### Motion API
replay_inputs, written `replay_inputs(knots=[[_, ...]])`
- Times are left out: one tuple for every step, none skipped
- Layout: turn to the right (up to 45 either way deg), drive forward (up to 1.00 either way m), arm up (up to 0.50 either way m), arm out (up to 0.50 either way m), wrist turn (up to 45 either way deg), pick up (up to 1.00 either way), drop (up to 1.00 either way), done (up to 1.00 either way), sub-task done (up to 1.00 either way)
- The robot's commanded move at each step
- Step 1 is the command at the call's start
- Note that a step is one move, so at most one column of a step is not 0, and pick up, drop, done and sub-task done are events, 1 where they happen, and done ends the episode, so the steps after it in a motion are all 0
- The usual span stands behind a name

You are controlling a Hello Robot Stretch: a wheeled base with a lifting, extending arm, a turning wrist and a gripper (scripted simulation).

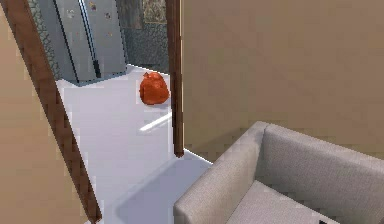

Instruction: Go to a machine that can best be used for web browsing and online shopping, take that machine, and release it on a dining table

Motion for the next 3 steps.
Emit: replay_inputs(knots=[[0.0,0.0,0.0,0.0,30.0,0.0,0.0,0.0,0.0],[0.0,0.0,-0.3,0.0,0.0,0.0,0.0,0.0,0.0],[0.0,0.0,0.0,0.0,0.0,1.0,0.0,0.0,0.0]])
